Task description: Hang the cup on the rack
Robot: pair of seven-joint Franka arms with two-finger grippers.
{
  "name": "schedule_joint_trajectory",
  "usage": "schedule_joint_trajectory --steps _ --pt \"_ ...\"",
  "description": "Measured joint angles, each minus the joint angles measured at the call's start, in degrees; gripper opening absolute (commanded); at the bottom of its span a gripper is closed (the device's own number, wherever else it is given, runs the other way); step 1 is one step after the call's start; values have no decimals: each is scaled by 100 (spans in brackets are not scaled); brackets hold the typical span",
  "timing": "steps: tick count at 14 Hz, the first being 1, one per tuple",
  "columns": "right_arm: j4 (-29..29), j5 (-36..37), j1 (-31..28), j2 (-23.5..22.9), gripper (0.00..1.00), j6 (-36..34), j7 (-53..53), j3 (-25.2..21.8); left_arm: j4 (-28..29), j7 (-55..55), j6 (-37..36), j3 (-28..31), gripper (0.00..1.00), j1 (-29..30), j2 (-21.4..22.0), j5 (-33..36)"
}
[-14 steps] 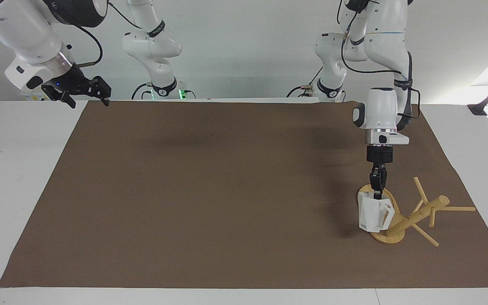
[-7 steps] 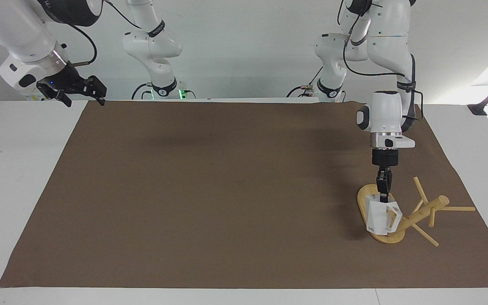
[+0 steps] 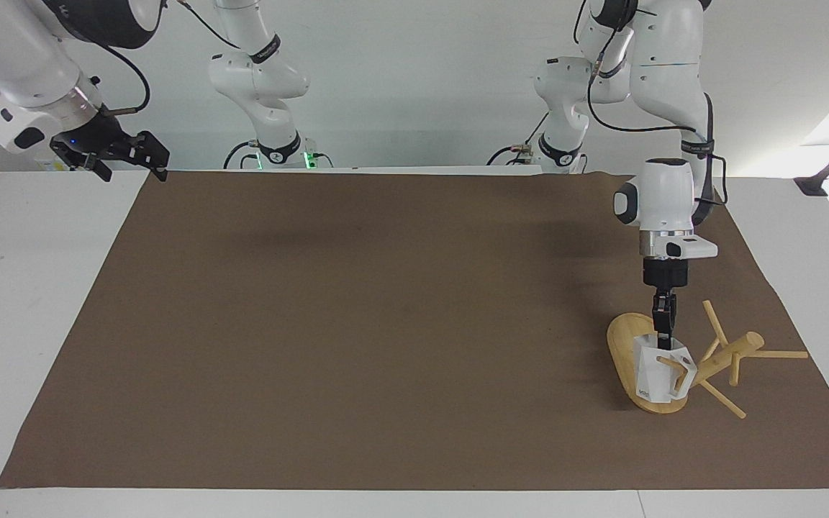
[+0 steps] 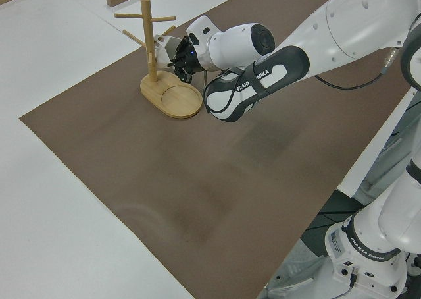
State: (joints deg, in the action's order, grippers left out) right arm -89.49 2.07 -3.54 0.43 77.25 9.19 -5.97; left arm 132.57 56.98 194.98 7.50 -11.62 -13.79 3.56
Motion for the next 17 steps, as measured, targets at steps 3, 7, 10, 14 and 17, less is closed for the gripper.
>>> schedule_joint_trajectory --steps 3,7,10,14,17 --pt "-41 0 17 0 100 0 0 0 -226 17 -677 -24 100 -81 16 0" --pt "-46 0 17 0 100 0 0 0 -475 40 -2005 -26 100 -155 370 -1" --pt "-46 0 17 0 100 0 0 0 -499 14 -3635 -6 100 -154 972 -1" --pt "-46 0 17 0 100 0 0 0 -685 -677 -5595 52 100 -135 1685 0" --pt "-46 0 17 0 100 0 0 0 -1474 -1490 -7595 63 100 -134 1996 6"
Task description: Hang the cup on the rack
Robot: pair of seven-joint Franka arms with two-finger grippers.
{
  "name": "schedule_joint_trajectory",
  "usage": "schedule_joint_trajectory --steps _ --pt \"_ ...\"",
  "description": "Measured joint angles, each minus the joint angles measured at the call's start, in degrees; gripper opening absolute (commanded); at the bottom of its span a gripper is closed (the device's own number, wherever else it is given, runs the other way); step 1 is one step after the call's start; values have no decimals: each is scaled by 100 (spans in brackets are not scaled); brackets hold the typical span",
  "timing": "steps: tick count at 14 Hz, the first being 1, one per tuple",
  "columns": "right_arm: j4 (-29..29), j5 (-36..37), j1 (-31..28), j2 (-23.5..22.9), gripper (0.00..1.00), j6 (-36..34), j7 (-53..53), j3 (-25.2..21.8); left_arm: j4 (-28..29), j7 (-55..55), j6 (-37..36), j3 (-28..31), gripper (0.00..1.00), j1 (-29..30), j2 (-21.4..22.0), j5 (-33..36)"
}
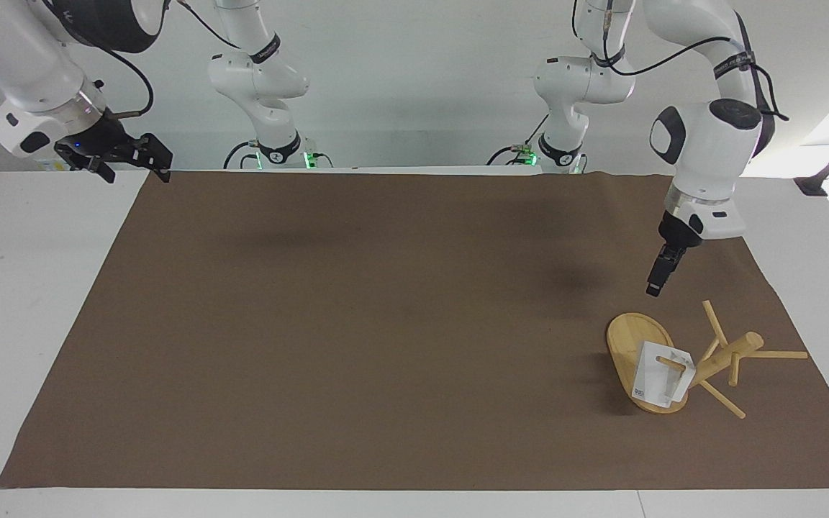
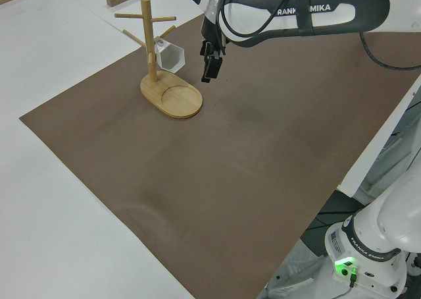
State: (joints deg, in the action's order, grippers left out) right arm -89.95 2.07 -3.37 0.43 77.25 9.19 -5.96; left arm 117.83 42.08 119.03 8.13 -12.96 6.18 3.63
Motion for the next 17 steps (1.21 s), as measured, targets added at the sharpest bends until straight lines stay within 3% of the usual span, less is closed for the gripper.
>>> schedule_joint_trajectory --steps 3,8,12,17 --pt "0 0 0 0 100 0 0 0 -1091 -1153 -1580 6 100 10 33 3" --pt "0 0 0 0 100 0 0 0 -2267 -3494 -2851 29 100 143 -315 -50" --pt "0 0 0 0 100 0 0 0 -3020 -4059 -3212 39 100 335 -806 -426" --pt "0 0 0 0 100 0 0 0 -3191 -4583 -3247 39 100 362 -1002 -367"
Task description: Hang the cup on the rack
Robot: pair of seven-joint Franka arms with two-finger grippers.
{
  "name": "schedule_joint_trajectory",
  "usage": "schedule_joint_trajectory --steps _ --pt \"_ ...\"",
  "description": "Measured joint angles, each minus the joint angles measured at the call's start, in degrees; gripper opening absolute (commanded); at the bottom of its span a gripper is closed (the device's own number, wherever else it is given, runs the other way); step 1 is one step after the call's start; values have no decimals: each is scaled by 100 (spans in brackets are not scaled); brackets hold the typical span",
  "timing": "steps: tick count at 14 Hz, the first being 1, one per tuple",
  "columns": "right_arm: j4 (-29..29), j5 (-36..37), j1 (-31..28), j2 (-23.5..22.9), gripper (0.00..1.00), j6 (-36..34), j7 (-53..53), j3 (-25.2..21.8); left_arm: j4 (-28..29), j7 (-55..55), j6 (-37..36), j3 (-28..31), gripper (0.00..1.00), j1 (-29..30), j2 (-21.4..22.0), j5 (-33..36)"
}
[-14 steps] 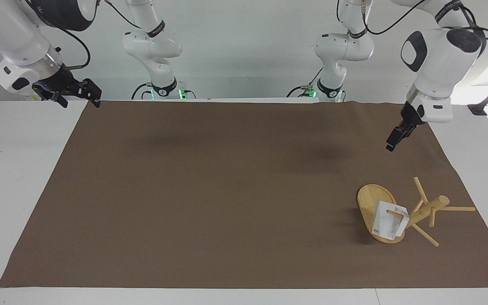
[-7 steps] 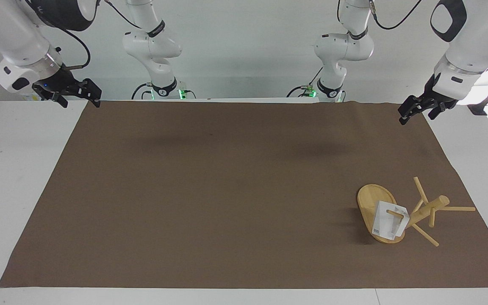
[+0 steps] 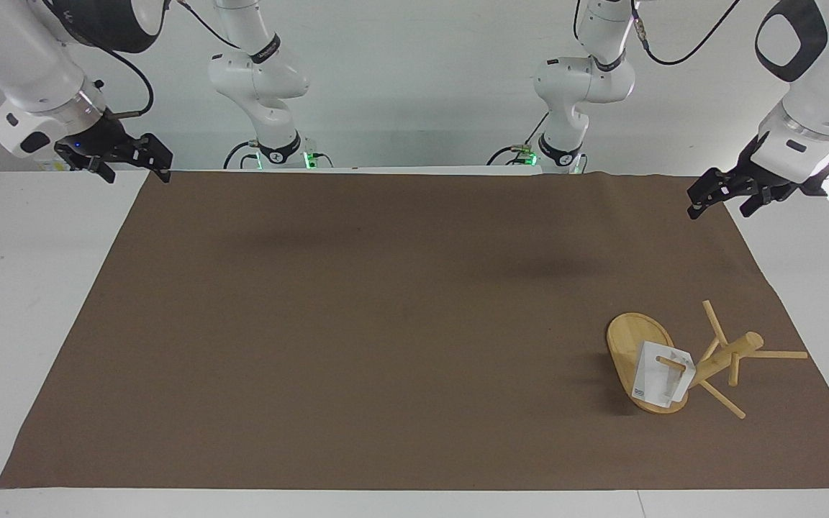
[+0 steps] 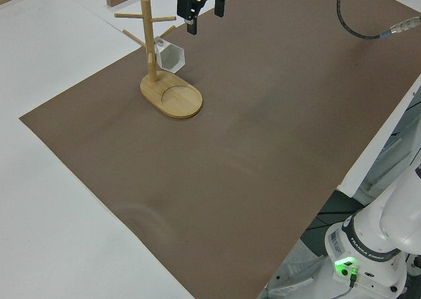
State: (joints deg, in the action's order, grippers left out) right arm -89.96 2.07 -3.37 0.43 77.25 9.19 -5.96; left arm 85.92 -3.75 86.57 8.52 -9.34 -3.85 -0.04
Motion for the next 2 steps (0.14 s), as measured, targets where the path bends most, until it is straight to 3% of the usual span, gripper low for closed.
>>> schedule_joint_trajectory --steps 2 --pt "0 0 0 0 100 0 0 0 -14 -255 -10 0 100 3 0 53"
